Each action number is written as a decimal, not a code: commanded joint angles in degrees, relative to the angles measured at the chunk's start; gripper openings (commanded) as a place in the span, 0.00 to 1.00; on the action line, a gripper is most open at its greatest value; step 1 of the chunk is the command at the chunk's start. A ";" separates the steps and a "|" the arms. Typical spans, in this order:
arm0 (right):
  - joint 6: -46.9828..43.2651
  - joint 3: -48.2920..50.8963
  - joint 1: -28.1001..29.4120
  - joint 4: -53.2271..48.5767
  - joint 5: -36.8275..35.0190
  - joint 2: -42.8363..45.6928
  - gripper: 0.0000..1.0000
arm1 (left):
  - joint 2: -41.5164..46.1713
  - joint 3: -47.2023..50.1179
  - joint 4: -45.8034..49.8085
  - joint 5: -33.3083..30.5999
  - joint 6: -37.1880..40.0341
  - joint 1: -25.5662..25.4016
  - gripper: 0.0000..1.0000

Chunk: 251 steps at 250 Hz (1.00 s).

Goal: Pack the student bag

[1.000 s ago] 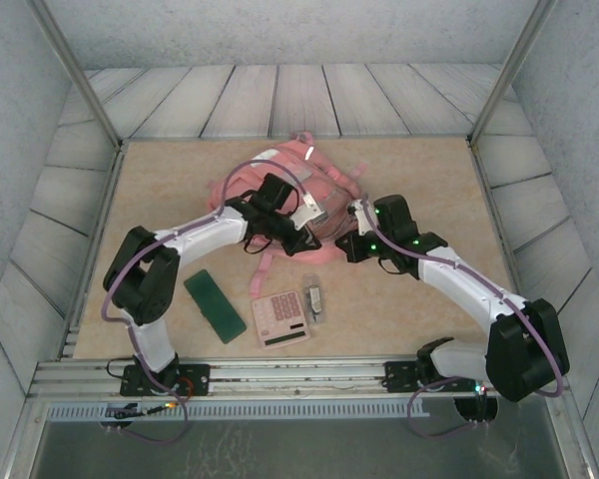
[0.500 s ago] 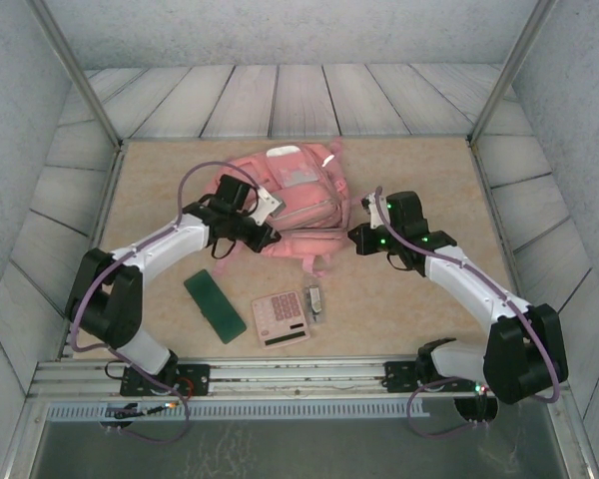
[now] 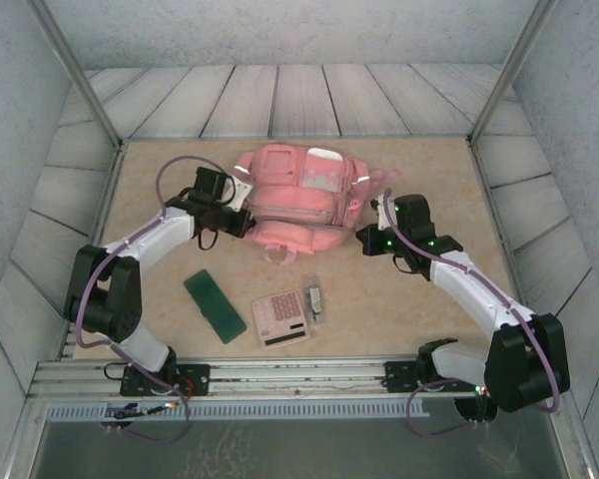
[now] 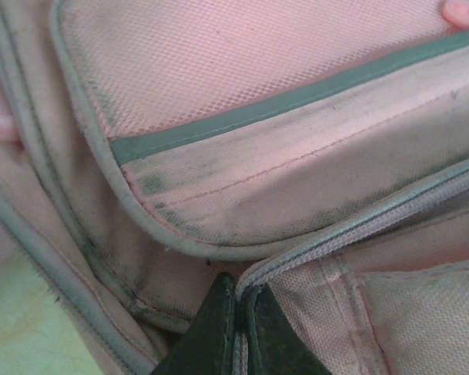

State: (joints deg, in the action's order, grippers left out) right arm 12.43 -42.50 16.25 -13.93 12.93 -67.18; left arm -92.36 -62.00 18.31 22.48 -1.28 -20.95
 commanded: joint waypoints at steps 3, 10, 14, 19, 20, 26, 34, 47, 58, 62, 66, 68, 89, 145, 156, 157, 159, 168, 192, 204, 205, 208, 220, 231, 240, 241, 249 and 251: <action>1.30 0.58 -2.61 -4.37 -3.07 2.58 0.00 | -1.12 -1.67 -2.08 -13.05 -4.16 5.39 0.00; 1.19 0.49 -2.47 -4.03 -1.09 2.58 0.00 | -1.26 -2.19 -2.22 -11.72 -3.56 5.44 0.00; 1.17 0.42 -2.41 -3.81 0.04 2.64 0.00 | -1.34 -2.40 -2.34 -10.77 -3.18 5.35 0.00; 1.30 0.39 -2.25 -3.46 1.53 2.66 0.00 | -1.42 -2.55 -2.75 -9.44 -2.89 5.30 0.00; 1.38 0.40 -2.18 -3.37 1.73 2.71 0.00 | -1.42 -2.57 -2.84 -9.19 -2.83 5.30 0.00; 1.66 0.38 -1.74 -2.85 2.64 2.83 0.00 | -1.39 -2.69 -3.41 -7.46 -2.58 5.31 0.00; 1.81 0.32 -1.02 -2.19 3.57 3.01 0.00 | -1.25 -2.69 -4.15 -5.06 -2.25 5.31 0.00; 1.66 0.06 0.71 -1.50 4.03 3.11 0.00 | -1.12 -2.54 -4.98 -1.23 -1.51 5.14 0.02; 1.34 -0.56 2.21 -1.36 3.71 2.95 0.00 | -0.71 -2.14 -5.53 1.85 -0.50 4.91 0.06; 1.28 -0.80 2.78 -1.43 3.56 2.80 0.00 | -0.51 -1.95 -5.68 3.13 -0.19 4.87 0.07; 1.22 -1.01 3.30 -1.45 3.48 2.69 0.00 | -0.28 -1.70 -5.61 4.50 0.35 4.87 0.08; 1.18 -1.18 3.51 -1.45 3.46 2.61 0.00 | -0.21 -1.67 -5.57 5.27 0.56 4.87 0.08; 1.15 -3.20 5.87 -1.87 3.53 1.49 0.00 | 1.79 -0.14 -5.47 11.79 2.33 4.76 0.21; 0.59 -7.33 8.65 -1.51 4.80 -0.39 0.00 | 8.04 1.13 -3.41 19.99 3.14 3.96 0.51; 0.45 -7.55 8.60 -1.49 4.91 -0.72 0.00 | 8.89 1.34 -4.16 21.76 3.03 3.19 0.52; 0.43 -7.53 8.61 -1.47 4.91 -0.70 0.00 | 9.01 1.35 -4.24 21.92 2.99 3.15 0.52; 0.41 -7.54 8.58 -1.45 5.02 -0.75 0.00 | 9.07 1.35 -4.40 22.24 2.98 3.05 0.53; 0.25 -7.55 8.65 -1.45 5.14 -1.00 0.00 | 9.41 1.04 -4.36 23.74 3.25 2.10 0.55; 0.05 -7.48 8.69 -1.10 5.54 -1.61 0.00 | 8.36 -1.24 -3.04 28.09 5.43 -1.46 0.56; 0.12 -7.34 8.78 -0.88 5.74 -1.74 0.00 | 7.07 -2.51 -2.78 29.03 6.52 -3.57 0.58; 0.13 -7.34 8.74 -0.85 5.81 -1.73 0.00 | 6.91 -2.64 -2.72 29.12 6.62 -3.74 0.58; 0.14 -7.41 8.78 -0.77 5.84 -1.76 0.00 | 6.51 -2.99 -2.62 29.28 6.90 -4.15 0.59; 0.12 -7.35 8.88 -0.50 6.18 -1.78 0.00 | 4.31 -4.53 -2.06 29.98 8.12 -5.97 0.60; 0.14 -7.45 8.99 -0.39 6.53 -1.73 0.00 | 1.95 -6.16 -1.94 31.45 8.35 -7.03 0.60; 0.06 -7.47 8.97 -0.32 6.74 -1.59 0.00 | -0.35 -7.51 -1.95 33.20 8.31 -7.66 0.60; 0.06 -7.45 8.97 -0.31 6.75 -1.57 0.00 | -0.58 -7.61 -1.96 33.40 8.31 -7.73 0.60; -0.08 -7.50 9.01 -0.30 6.78 -1.44 0.00 | -2.48 -8.80 -1.94 34.53 8.24 -8.26 0.60; -0.11 -7.51 9.11 -0.30 6.83 -1.44 0.00 | -2.90 -9.07 -1.95 34.71 8.25 -8.41 0.60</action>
State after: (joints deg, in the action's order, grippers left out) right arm 12.97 -47.94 24.93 -17.15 16.99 -69.43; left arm -89.49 -67.11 15.20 50.78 4.91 -27.59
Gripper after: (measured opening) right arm 0.067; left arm 0.600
